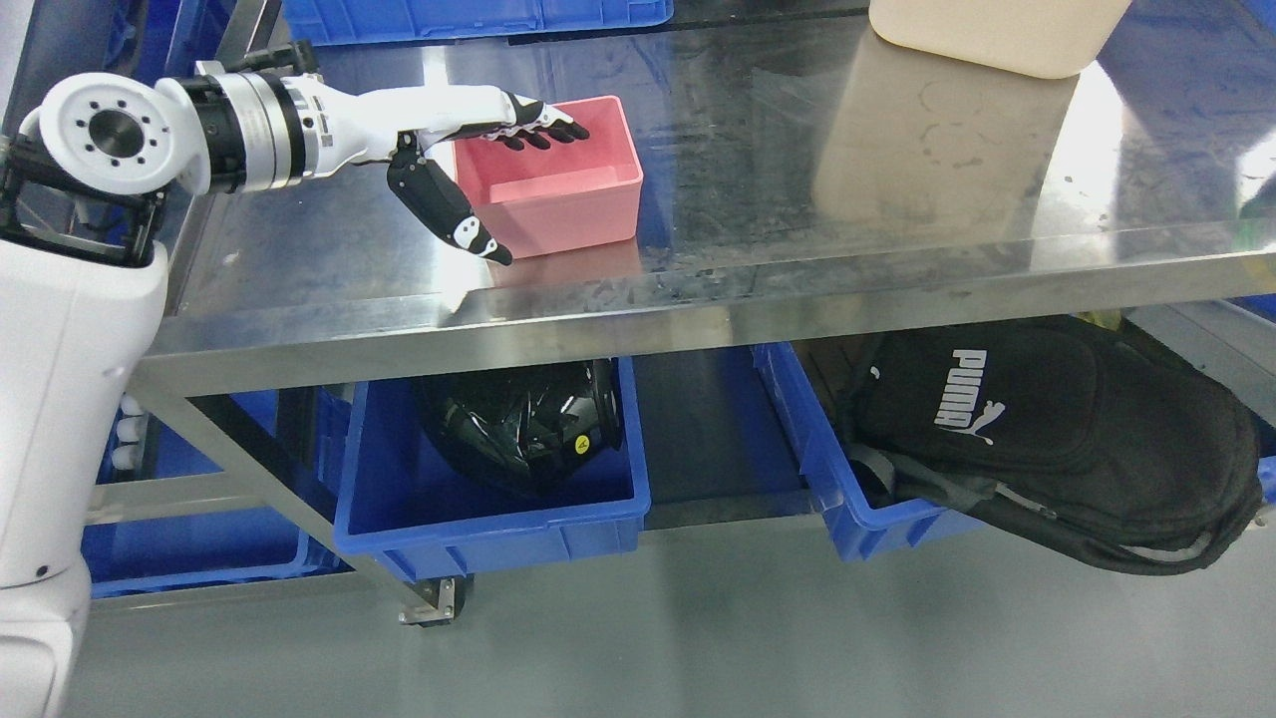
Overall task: Place storage box into left shelf container
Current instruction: 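Grasp the pink box's near rim with the left hand fingers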
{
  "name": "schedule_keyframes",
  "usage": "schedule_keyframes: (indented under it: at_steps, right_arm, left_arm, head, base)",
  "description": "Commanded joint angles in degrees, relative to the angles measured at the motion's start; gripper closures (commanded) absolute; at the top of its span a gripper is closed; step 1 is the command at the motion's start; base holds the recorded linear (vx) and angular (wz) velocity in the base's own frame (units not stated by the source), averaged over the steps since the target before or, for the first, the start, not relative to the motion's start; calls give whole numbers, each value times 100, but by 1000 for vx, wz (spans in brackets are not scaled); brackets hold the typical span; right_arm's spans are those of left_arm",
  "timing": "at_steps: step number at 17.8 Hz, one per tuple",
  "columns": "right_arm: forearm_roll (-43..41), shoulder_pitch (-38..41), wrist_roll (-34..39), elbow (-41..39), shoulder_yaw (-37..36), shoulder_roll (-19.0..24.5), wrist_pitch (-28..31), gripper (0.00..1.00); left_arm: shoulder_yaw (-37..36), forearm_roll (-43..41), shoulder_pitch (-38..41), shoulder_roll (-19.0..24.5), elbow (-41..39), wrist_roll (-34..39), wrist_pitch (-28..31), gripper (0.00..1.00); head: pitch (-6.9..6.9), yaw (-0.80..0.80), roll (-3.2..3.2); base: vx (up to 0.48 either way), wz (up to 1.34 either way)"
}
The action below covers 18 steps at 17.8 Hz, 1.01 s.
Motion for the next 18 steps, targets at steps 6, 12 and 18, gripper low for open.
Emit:
schedule_keyframes:
  at_steps: [6, 12, 18]
  right_arm:
    - [9, 53, 4, -100, -26, -100, -3, 0]
    - [9, 53, 4, -100, -26, -100, -3, 0]
    - [9, 53, 4, -100, -26, -100, -3, 0]
  left_arm:
    - [-160, -981, -102, -1192, 1126, 16, -7, 11]
    - [-151, -1175, -393, -1413, 1716, -1, -42, 26]
    - [349, -1728, -340, -1808, 2366, -1, -946, 49]
  head:
    - [0, 0, 0]
    - [0, 0, 0]
    - [0, 0, 0]
  base:
    - [0, 0]
    - [0, 0]
    - [0, 0]
